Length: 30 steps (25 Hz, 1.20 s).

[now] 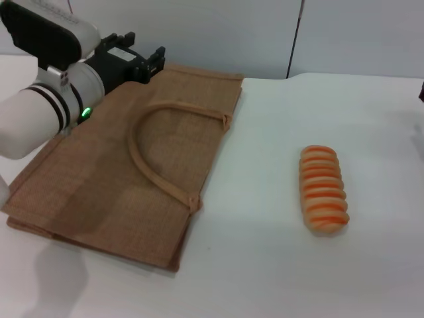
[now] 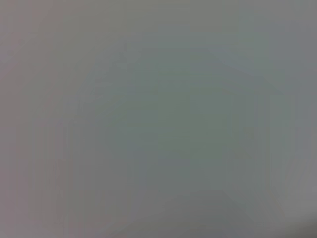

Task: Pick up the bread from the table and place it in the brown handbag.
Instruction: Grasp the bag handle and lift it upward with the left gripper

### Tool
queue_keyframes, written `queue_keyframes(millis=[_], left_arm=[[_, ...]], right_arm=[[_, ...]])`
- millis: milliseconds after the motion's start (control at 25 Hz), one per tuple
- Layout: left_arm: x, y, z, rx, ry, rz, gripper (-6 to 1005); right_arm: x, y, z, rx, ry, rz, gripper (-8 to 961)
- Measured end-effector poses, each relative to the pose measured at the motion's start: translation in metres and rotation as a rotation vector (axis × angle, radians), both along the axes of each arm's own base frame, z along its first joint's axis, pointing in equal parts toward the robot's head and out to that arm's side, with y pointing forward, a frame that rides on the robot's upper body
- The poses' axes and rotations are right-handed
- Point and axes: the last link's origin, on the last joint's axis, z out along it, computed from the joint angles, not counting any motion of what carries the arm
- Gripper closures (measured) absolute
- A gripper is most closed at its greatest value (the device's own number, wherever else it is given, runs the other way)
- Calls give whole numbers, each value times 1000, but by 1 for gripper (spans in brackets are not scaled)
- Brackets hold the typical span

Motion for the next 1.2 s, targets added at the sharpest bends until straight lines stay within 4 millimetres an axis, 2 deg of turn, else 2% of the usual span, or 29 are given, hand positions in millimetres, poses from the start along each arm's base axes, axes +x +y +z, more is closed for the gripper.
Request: queue_keyframes(millis=[280,520,800,960,1200], left_arm=[[-3,-2,2,-53,-45,58,354],[4,2,1,-110,-32,85,354],[0,6,14,-201,-36,148,353],[-5,8,23,-256,-1,215,353],[-7,11,22,-296,74,272,353]], right_arm=[[-4,4,-3,-20,-8,3,167],[-2,4,-4,-26,-6,-12,167],[-3,4,-3,-23,-2,-12,167],[-5,6,-3,-21,1,-6,167],[-8,8,-3,-21,1,1,167]])
